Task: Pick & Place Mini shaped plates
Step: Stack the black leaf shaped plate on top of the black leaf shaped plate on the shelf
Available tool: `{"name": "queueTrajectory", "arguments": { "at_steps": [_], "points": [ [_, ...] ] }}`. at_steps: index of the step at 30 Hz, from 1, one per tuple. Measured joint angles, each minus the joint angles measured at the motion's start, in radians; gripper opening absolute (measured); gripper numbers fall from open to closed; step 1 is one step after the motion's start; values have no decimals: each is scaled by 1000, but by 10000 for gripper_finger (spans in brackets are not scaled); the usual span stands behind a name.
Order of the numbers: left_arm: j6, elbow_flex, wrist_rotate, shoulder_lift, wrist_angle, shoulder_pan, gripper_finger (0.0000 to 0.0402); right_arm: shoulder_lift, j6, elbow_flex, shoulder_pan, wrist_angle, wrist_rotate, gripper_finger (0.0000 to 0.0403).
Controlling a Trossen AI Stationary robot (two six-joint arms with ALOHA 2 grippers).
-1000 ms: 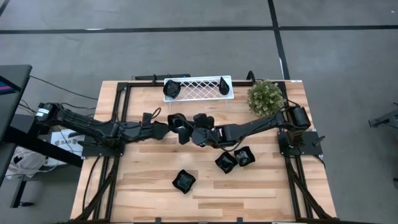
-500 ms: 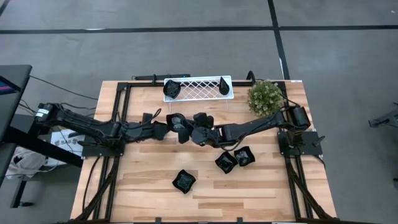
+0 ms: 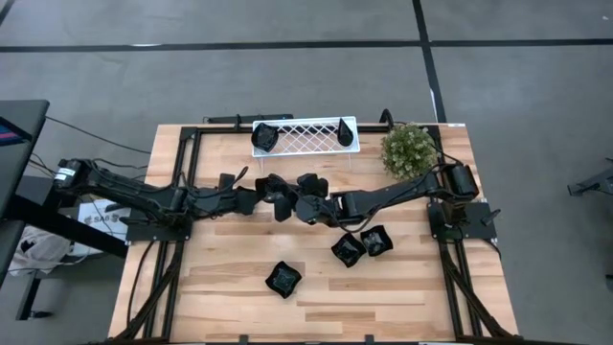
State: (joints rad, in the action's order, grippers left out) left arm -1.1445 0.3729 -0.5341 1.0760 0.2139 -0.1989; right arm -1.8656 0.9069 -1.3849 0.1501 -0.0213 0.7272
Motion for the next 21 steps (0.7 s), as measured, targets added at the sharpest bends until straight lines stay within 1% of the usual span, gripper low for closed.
{"name": "queueTrajectory", "arguments": {
  "at_steps": [3, 8, 12, 14, 17, 21],
  "points": [
    [2, 0, 6, 0, 17, 1, 8, 0, -19, 0, 0, 8, -38, 42],
    [3, 0, 11, 0, 19, 5, 8, 2, -58, 0, 0, 11, -89, 113],
    [9, 0, 14, -3, 15, 11, 7, 25, -125, 1, -1, 1, -129, 164],
    [21, 0, 42, -8, 13, 30, 7, 40, -159, 0, 0, 11, -152, 186],
    [46, 1, 114, -20, 12, 73, 6, 68, -191, 0, 0, -15, -192, 217],
    [90, 1, 204, -43, -5, 136, 6, 109, -209, 1, -14, -101, -269, 250]
  ]
}}
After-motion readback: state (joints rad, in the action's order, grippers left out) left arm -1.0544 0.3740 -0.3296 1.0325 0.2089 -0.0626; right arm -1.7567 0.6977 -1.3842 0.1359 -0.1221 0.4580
